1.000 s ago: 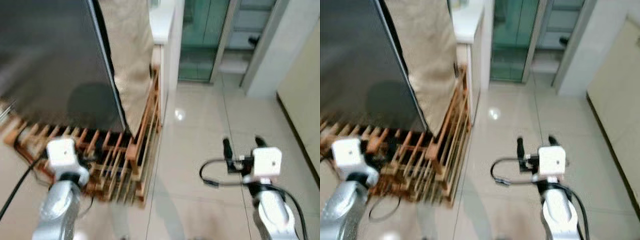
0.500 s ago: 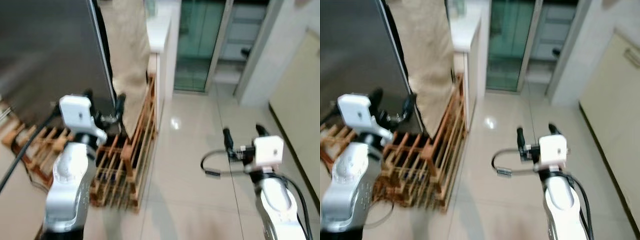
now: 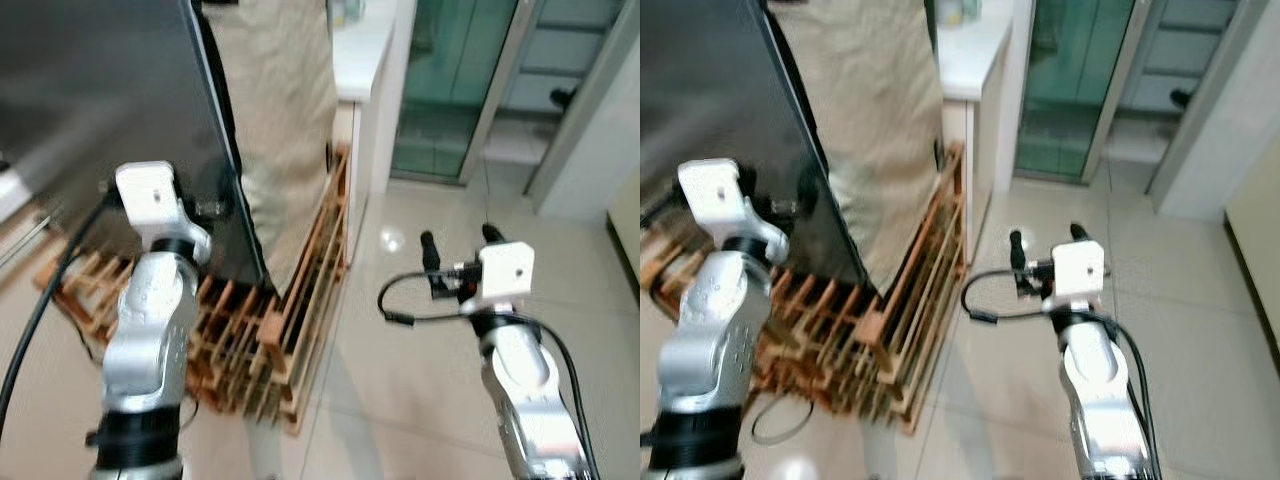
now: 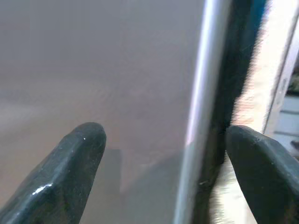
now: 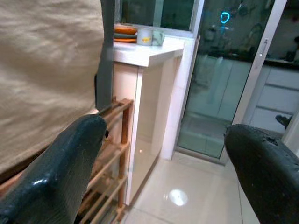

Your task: Restocking fridge

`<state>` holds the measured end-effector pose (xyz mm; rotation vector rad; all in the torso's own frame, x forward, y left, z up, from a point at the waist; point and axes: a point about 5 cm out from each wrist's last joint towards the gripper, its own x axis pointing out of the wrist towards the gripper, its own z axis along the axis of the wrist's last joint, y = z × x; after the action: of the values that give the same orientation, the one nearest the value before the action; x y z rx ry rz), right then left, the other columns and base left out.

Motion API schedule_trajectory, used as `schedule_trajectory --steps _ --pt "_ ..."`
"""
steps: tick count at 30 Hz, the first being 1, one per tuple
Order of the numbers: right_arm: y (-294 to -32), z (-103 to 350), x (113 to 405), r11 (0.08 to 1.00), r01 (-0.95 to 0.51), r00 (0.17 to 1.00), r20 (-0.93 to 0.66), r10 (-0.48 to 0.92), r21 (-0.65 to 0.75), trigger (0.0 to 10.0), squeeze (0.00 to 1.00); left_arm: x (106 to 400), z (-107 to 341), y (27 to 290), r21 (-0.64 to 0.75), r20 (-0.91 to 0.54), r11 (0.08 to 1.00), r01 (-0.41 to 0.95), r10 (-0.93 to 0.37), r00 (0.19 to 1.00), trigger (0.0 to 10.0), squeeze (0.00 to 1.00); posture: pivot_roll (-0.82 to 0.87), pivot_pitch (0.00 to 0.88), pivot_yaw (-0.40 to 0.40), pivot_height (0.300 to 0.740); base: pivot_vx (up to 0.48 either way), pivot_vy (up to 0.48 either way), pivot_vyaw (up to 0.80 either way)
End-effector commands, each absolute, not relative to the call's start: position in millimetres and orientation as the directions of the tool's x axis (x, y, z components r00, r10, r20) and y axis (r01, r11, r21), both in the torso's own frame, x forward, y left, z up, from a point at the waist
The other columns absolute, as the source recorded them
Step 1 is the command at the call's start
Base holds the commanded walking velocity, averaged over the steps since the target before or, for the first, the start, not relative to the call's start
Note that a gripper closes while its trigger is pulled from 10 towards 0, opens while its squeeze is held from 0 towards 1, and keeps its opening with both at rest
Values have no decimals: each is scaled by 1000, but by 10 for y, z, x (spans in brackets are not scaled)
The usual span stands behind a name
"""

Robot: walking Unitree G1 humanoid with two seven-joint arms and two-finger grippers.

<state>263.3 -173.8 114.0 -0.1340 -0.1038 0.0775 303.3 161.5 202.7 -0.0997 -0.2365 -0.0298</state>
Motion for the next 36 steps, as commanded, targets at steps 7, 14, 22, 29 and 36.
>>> schedule_trajectory --steps 7,14,22,29,36 --pt "-1694 1128 2641 988 -84 991 97 97 -128 10000 0 2959 1990 1679 -53 224 997 58 -45 974 10000 0 -136 0 42 740 0 0 0" --pt "-1636 1113 2684 990 -90 991 93 101 -113 10000 4 3110 1834 1402 -27 109 983 182 -178 978 10000 0 -126 0 32 740 0 0 0" --pt "-1609 1133 2704 990 -95 989 100 105 -101 10000 0 3309 1871 1262 -133 98 974 182 -170 981 10000 0 -139 0 39 740 0 0 0" --pt "-1619 1129 2683 992 -84 991 100 94 -99 10000 4 3411 1922 1199 -141 121 970 197 -181 976 10000 0 -164 0 47 740 0 0 0" --pt "-1622 1131 2678 991 -82 991 98 92 -104 10000 4 3547 1965 1122 -113 126 977 180 -166 978 10000 0 -170 0 44 740 0 0 0"
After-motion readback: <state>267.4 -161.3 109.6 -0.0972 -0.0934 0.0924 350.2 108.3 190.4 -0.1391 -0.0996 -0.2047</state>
